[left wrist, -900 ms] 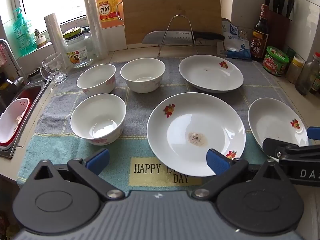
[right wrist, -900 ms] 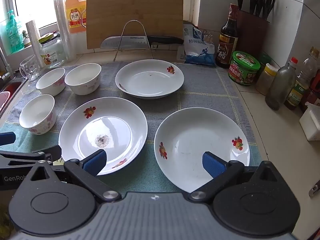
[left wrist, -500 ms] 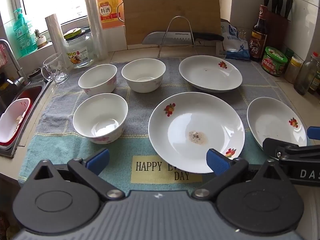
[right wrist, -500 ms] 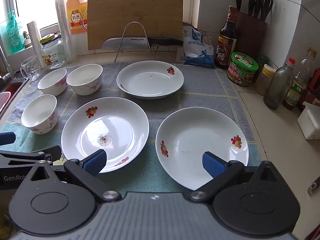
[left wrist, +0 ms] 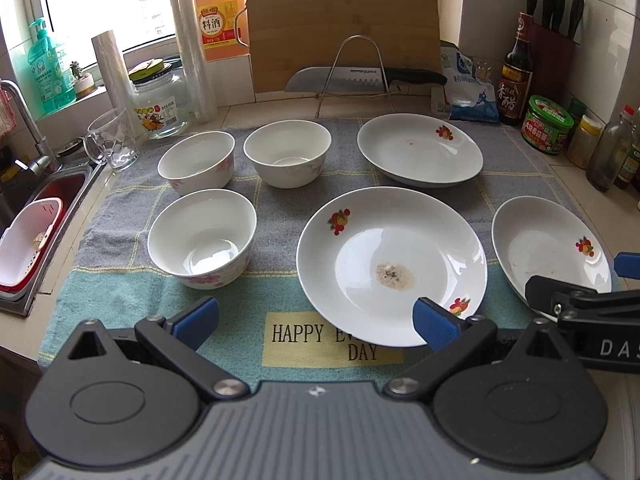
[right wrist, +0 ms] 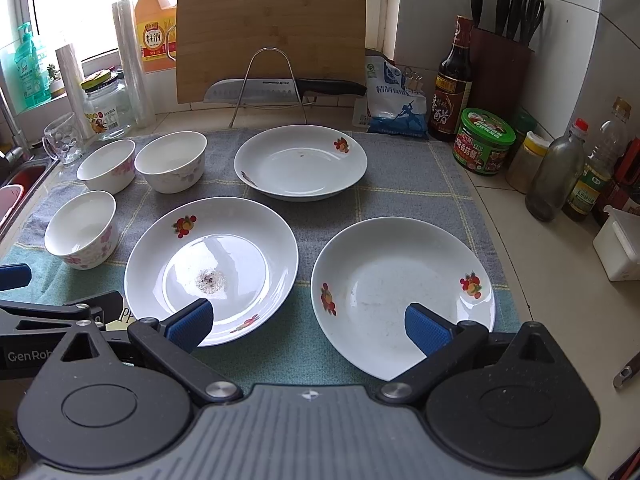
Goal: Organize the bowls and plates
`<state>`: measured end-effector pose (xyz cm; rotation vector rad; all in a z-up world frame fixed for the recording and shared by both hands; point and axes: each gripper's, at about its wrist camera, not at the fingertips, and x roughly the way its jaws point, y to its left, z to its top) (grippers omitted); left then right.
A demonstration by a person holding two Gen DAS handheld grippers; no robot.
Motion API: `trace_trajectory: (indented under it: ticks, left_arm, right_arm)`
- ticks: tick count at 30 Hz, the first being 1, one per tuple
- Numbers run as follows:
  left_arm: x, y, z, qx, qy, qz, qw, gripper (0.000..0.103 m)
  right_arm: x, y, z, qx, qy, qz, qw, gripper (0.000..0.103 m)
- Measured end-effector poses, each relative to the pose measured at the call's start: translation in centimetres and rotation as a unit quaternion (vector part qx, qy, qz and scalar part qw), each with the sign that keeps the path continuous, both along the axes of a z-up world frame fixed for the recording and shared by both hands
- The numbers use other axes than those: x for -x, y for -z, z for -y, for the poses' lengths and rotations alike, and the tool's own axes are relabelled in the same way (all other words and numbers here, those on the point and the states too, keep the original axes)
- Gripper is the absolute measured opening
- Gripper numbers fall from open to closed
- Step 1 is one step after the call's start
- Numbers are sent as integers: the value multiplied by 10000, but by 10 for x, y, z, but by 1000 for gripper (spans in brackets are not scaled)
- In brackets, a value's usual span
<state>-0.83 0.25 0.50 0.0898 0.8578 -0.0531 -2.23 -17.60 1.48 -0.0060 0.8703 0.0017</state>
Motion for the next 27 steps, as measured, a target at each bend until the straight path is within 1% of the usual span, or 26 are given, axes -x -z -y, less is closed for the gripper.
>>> trace_trajectory:
  ticks: [27]
  left_arm:
    - [-2,-5,1,-1,7,30,10000,102]
  right_arm:
    - [-1,-4,0,40,-8,77,10000,103]
